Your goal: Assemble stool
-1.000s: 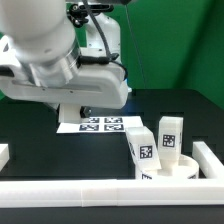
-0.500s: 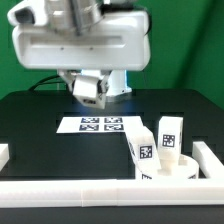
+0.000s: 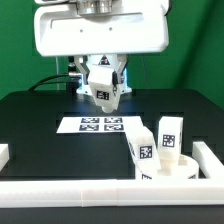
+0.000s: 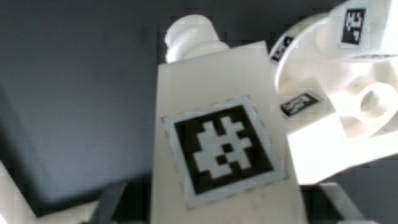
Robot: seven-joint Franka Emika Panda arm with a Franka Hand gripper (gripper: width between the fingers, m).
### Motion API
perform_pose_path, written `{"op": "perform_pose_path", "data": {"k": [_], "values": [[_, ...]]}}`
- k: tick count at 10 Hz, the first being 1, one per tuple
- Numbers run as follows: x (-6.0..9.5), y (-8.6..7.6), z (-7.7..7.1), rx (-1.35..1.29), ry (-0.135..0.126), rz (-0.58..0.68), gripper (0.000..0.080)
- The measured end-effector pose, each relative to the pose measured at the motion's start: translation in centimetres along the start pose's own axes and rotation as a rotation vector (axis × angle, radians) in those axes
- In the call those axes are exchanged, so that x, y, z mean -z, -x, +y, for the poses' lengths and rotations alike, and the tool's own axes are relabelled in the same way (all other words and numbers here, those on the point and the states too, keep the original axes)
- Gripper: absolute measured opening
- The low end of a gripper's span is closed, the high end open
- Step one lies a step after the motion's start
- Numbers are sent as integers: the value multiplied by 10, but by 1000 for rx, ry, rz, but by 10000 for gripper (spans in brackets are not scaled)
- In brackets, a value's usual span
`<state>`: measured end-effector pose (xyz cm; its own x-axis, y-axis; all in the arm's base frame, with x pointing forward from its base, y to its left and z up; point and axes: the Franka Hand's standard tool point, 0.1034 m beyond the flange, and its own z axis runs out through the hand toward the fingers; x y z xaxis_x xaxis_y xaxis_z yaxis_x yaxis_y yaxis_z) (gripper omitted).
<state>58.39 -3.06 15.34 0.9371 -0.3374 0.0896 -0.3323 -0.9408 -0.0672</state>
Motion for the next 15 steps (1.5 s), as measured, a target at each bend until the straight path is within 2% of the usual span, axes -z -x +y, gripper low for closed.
{"op": "perform_pose_path", "data": {"k": [1,2,4,5,7,10,11,14,15], "values": [[0,0,-7,-8,-9,82,327],[4,5,-19,-14,-21,107,327],[17,4,-59,-40,-60,183,327],[21,5,-70,-30,-63,156,327],[18,4,-83,-31,-64,155,327],[17,2,-82,-32,-67,181,327],[17,0,-83,-37,-76,220,327],[18,-14,-117,-7,-128,425,327],[12,-16,-126,17,-135,483,327]]}}
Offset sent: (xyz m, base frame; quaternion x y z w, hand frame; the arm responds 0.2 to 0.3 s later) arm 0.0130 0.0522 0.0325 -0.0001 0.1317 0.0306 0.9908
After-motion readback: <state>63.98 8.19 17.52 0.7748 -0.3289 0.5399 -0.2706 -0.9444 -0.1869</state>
